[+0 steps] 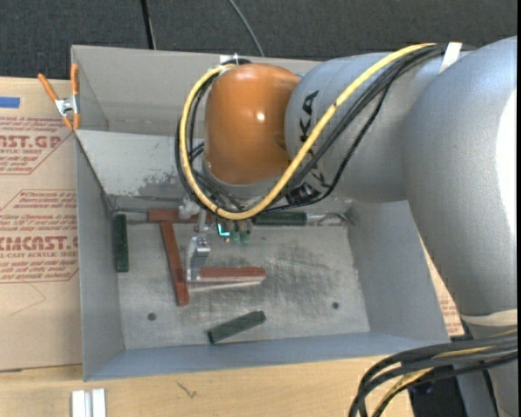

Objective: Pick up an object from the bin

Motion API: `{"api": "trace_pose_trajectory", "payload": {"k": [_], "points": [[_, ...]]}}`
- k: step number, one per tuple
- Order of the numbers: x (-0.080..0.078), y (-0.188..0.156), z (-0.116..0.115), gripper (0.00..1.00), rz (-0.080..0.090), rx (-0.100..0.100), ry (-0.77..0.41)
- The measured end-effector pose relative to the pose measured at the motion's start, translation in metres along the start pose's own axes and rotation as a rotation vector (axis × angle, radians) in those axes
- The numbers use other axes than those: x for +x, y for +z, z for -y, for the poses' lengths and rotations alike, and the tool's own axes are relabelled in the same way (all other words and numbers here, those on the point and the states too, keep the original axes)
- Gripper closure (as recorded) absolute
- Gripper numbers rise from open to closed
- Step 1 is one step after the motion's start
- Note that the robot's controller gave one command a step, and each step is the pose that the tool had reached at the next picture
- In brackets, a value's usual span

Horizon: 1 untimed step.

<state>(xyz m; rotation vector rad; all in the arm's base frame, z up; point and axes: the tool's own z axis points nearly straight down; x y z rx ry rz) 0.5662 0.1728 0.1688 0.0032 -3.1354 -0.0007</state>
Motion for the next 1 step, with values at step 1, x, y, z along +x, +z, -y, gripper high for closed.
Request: {"api": "trace_pose_trajectory", "payload": {"k": [1], "points": [[-0.002, -0.0041, 0.0006, 0.0, 0.007, -0.001, 0.001]]}}
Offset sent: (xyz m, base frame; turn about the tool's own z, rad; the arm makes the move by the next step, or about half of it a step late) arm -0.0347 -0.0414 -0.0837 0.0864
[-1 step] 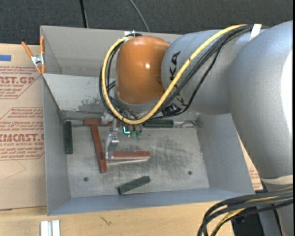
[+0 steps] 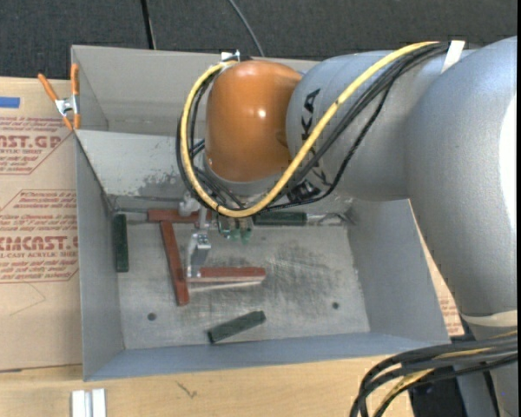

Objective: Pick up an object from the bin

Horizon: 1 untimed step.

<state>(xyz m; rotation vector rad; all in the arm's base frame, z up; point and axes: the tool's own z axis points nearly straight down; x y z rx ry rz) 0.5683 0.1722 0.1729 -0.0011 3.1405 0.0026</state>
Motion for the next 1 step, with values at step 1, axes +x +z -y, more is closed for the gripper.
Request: {"api": "trace_pose_trajectory", "payload": {"k": [1], "points": [[0.0373, 0.0886, 0.0401, 1.0, -0.002, 0.001, 0.084]]}}
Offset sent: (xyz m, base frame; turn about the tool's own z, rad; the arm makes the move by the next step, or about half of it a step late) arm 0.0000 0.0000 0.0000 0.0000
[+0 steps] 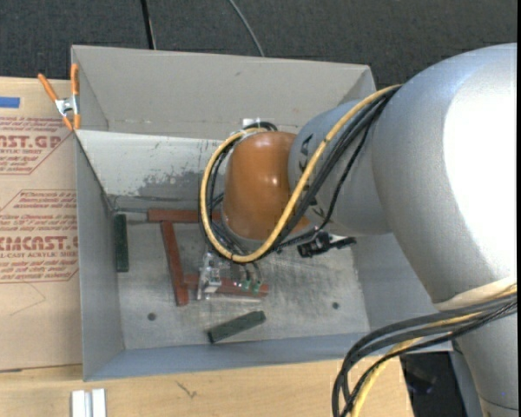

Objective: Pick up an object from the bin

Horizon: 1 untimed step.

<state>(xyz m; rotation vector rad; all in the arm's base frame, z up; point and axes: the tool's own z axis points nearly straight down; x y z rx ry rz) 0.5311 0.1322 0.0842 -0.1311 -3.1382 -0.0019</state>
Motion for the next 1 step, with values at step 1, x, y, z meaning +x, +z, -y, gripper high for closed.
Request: {"api": "trace_pose_trajectory", "payload": {"k": [1], "points": [[0.0, 0.0, 0.0, 1.0, 0.0, 0.0, 0.0]]}}
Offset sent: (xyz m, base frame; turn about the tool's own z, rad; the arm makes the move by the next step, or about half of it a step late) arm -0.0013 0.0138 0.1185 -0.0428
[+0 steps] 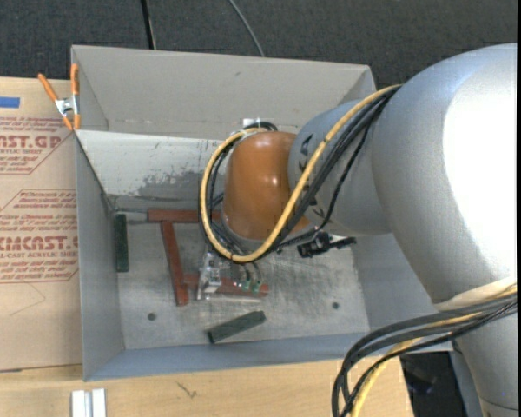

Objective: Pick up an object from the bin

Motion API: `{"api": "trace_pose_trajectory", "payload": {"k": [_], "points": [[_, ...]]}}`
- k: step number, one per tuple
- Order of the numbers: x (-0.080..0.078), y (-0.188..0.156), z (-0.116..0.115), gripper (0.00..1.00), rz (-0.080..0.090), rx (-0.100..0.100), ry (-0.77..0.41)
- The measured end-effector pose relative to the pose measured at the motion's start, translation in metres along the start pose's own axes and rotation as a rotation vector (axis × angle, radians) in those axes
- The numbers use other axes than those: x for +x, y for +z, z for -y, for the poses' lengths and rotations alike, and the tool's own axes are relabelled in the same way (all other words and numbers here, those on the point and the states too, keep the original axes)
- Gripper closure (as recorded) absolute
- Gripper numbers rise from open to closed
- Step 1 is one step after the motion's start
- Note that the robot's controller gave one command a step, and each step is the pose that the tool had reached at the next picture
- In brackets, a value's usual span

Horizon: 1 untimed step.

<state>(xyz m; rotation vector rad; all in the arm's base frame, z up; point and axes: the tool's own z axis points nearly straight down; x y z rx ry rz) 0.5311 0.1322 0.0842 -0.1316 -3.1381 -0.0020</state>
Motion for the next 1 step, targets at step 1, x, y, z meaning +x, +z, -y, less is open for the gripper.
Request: {"api": "trace_pose_trajectory", "payload": {"k": [1], "points": [[0.0024, -0.118, -0.0144, 1.0, 0.002, 0.0, -0.043]]}}
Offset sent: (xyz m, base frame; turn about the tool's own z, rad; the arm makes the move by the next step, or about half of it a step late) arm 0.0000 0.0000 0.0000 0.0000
